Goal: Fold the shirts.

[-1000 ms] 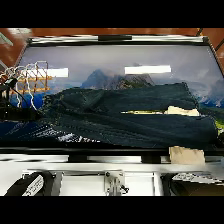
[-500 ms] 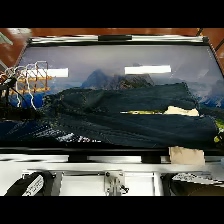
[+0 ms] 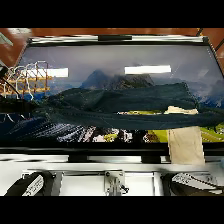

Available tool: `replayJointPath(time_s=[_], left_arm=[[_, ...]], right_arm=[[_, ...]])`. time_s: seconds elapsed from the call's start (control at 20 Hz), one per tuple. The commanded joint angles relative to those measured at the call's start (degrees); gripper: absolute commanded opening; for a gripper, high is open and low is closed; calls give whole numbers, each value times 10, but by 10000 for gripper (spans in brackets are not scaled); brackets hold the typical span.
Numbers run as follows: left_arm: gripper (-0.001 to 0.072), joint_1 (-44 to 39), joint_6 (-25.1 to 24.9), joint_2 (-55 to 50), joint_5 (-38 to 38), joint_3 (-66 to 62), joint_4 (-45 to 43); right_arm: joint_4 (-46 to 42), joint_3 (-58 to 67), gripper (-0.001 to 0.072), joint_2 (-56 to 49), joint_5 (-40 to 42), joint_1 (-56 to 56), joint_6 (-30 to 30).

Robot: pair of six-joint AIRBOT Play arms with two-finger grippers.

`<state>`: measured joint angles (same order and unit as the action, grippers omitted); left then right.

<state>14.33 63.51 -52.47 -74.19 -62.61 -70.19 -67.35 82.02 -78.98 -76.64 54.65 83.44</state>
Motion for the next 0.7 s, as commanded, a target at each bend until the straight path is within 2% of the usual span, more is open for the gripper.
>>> replayJointPath(time_s=[0.0,0.2,0.35,0.65], left_arm=[[82,0,-22,-3,46,-14,1],[82,0,-18,-39,115,-14,2],[81,0,9,-92,177,-20,1],[81,1,54,-218,216,-82,1]], right_arm=[[23,81,92,-1,17,-80,47],[27,132,92,-50,82,-187,80],[23,164,92,-97,134,-243,113],[-9,191,92,-156,187,-254,177]])
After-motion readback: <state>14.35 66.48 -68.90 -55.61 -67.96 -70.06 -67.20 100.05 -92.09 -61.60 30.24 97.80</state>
